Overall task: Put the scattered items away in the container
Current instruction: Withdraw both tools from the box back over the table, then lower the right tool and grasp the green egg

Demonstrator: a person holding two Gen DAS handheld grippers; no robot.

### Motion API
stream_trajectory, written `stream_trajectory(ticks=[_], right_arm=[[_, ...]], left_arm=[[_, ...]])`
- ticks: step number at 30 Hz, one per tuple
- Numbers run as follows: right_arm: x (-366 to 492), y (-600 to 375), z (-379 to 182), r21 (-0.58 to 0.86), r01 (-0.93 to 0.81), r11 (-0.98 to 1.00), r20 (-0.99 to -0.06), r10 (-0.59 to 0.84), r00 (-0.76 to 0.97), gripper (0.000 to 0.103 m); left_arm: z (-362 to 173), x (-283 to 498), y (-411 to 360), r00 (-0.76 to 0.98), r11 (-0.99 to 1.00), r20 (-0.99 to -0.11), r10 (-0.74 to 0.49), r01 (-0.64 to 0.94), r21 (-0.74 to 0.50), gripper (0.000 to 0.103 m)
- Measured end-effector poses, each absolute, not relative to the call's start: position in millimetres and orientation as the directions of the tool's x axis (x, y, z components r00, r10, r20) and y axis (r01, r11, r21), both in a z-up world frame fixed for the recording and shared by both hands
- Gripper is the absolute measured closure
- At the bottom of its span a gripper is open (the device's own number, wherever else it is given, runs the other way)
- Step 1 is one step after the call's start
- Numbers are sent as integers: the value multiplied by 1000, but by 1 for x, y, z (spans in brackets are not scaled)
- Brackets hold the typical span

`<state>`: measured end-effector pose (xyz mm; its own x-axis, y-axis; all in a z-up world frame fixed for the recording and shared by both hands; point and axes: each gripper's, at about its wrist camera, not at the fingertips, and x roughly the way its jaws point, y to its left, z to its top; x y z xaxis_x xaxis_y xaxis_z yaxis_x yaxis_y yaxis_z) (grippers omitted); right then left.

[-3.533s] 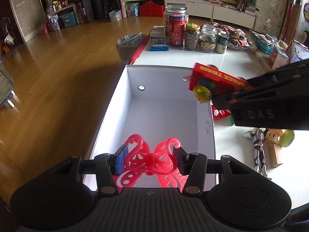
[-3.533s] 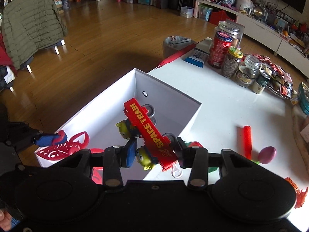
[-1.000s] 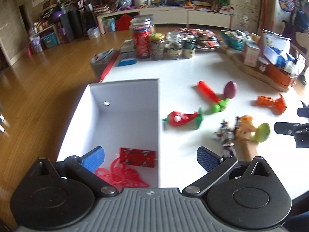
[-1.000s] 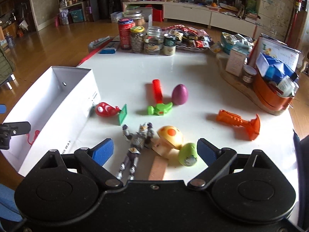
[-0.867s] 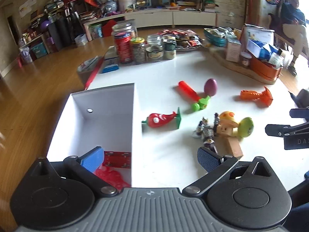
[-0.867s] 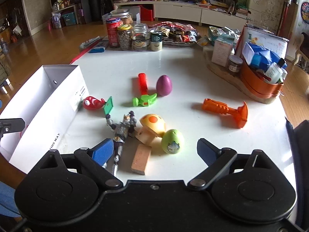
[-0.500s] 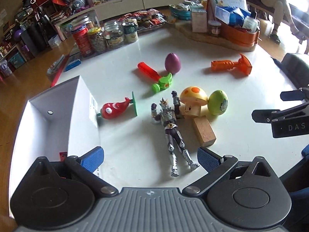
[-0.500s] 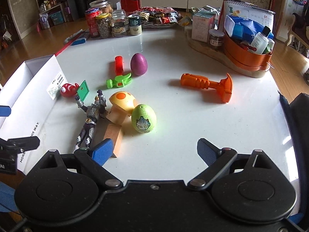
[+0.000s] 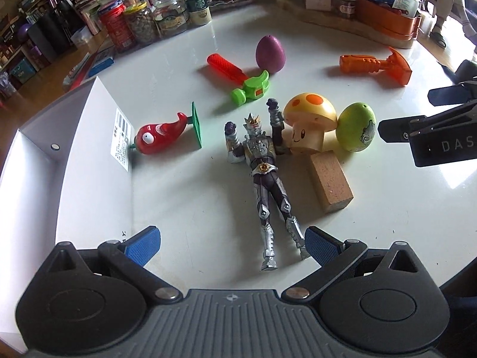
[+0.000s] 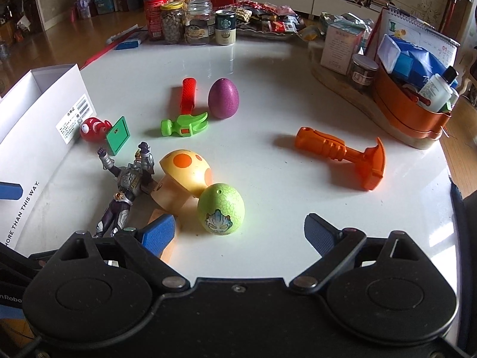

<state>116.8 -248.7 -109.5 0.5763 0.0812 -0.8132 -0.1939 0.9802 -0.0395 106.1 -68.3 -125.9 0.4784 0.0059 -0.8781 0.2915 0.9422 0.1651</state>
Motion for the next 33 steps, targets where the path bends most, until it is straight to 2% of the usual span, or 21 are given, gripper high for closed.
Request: stream_trajectory(ticks=[10,12,33], right_arm=[[135,-232,-128,8,-201,980,-835,117,538,14],[137,-230,-131,8,-204,979,-841,117,529,20],[144,-270,-149,-53,11,999,-869,-51,492,20]], left_arm=[[-129,113,-61,455,954,-891,-3,269,134,1],[-129,114,-61,452,955,-892,-7,268,128,1],[-129,114,-57,449,957,-893,-3,261,128,1]])
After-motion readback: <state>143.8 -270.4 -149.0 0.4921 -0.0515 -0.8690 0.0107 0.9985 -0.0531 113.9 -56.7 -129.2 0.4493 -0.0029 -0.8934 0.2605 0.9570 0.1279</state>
